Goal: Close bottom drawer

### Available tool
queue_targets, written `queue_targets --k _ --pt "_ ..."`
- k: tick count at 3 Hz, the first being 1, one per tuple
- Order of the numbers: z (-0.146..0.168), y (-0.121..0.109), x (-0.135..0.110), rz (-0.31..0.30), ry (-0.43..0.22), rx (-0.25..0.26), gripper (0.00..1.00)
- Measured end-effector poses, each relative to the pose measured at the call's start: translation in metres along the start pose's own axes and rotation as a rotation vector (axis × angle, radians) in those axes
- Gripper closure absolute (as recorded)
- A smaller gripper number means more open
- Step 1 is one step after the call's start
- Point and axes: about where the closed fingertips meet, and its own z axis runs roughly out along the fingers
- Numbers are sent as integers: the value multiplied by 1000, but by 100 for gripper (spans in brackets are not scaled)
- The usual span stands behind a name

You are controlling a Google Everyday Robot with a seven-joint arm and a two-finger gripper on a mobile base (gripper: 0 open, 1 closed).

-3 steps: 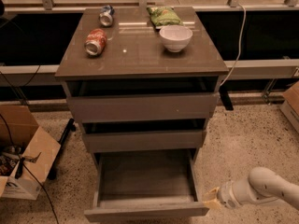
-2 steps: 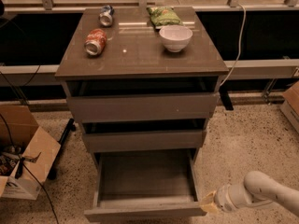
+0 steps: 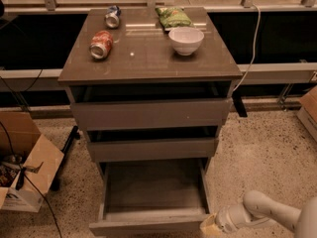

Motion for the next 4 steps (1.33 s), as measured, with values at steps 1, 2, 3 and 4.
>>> queue_targets --k 1,2,3,4 --pt "40 -10 13 62 -41 -46 100" --pt "72 -20 16 114 -109 -85 100" --pt "75 -21 16 118 -115 -88 100" --pt "78 -31 -17 86 -204 -108 100"
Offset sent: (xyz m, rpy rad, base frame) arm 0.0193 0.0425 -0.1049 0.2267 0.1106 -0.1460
